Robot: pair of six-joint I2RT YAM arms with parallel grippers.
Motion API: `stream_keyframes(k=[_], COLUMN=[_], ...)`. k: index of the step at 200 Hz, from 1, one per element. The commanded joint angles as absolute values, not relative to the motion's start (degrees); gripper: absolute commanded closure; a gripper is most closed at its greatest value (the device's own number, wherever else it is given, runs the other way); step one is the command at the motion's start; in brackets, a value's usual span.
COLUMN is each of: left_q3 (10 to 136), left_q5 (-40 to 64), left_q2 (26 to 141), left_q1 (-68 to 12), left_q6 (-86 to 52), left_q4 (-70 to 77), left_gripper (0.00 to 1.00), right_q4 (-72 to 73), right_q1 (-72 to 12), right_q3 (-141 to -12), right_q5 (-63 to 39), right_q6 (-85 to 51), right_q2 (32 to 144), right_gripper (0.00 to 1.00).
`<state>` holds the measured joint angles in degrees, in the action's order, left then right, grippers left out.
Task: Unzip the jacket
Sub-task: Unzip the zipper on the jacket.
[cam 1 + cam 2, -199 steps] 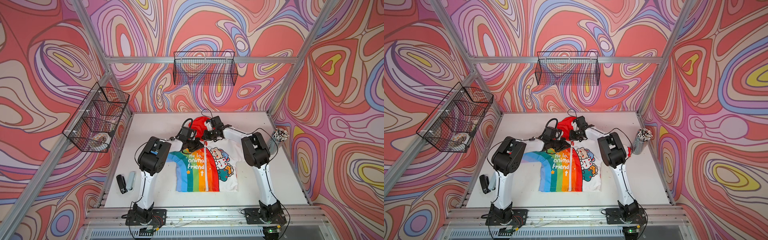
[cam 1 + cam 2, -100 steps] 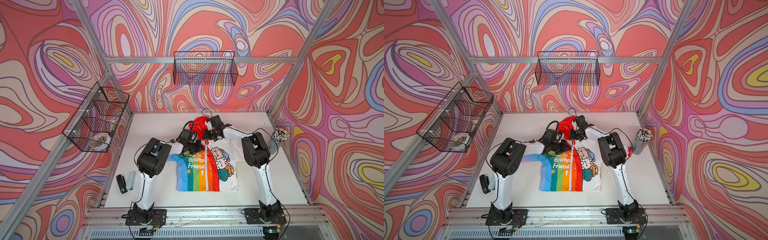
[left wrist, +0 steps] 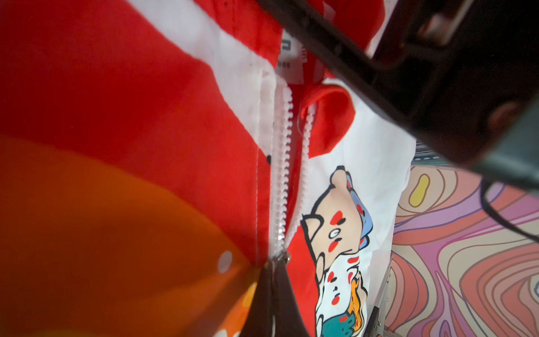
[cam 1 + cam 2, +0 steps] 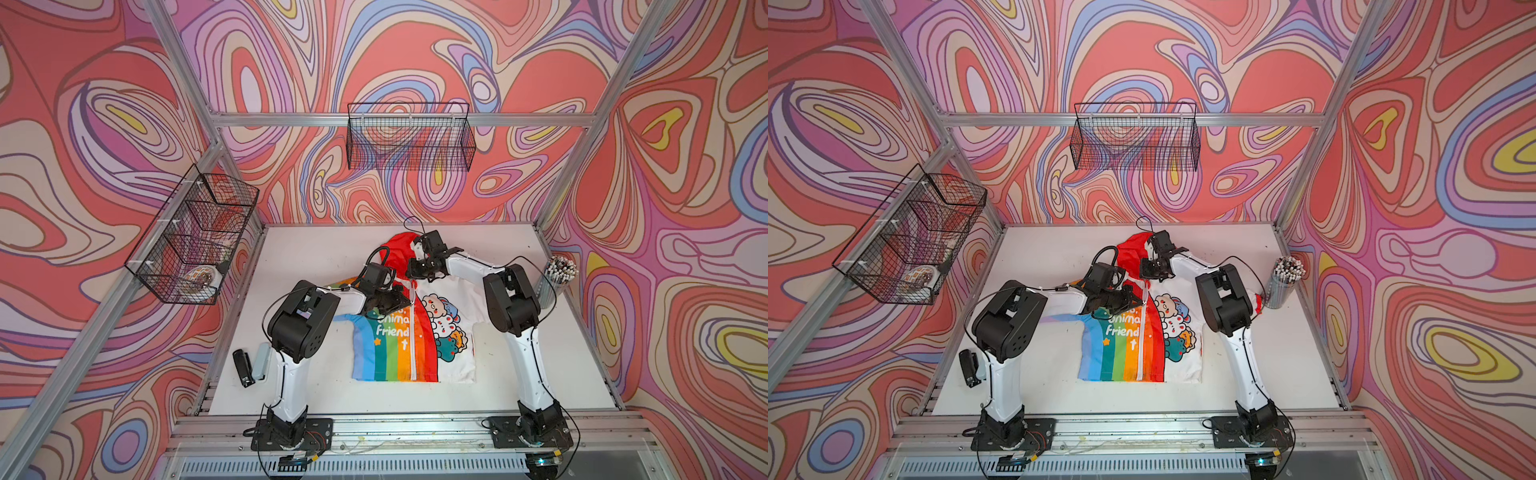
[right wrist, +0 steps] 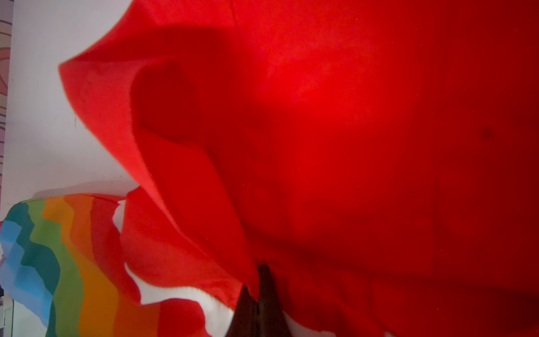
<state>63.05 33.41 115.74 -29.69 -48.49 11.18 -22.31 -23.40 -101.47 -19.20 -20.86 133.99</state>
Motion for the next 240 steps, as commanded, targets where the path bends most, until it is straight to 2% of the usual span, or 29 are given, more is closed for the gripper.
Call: stream_keyframes(k=[1, 178, 240], left_q3=[62.0, 56.1, 52.7], left_q5=[33.1, 31.3, 30.2], left_q2=[113.5, 107.9, 105.8], left_q1=[-30.3, -33.6, -35.7], left_q6=[-48.7, -46.5, -47.9], left_q4=[9.5, 4.0, 6.1], left_gripper=[1.00, 1.00, 1.00], right_q4=[-21.1, -21.4, -21.9], right_q1=[-22.7, -21.6, -21.6], right_q3=[-102.8, -102.4, -102.5], right_q5=[-16.9, -18.5, -18.2], right_q6=[-21.1, -20.2, -20.2], right_q2=[135.3, 136.2, 136.3], right_gripper=[1.00, 1.00, 1.00])
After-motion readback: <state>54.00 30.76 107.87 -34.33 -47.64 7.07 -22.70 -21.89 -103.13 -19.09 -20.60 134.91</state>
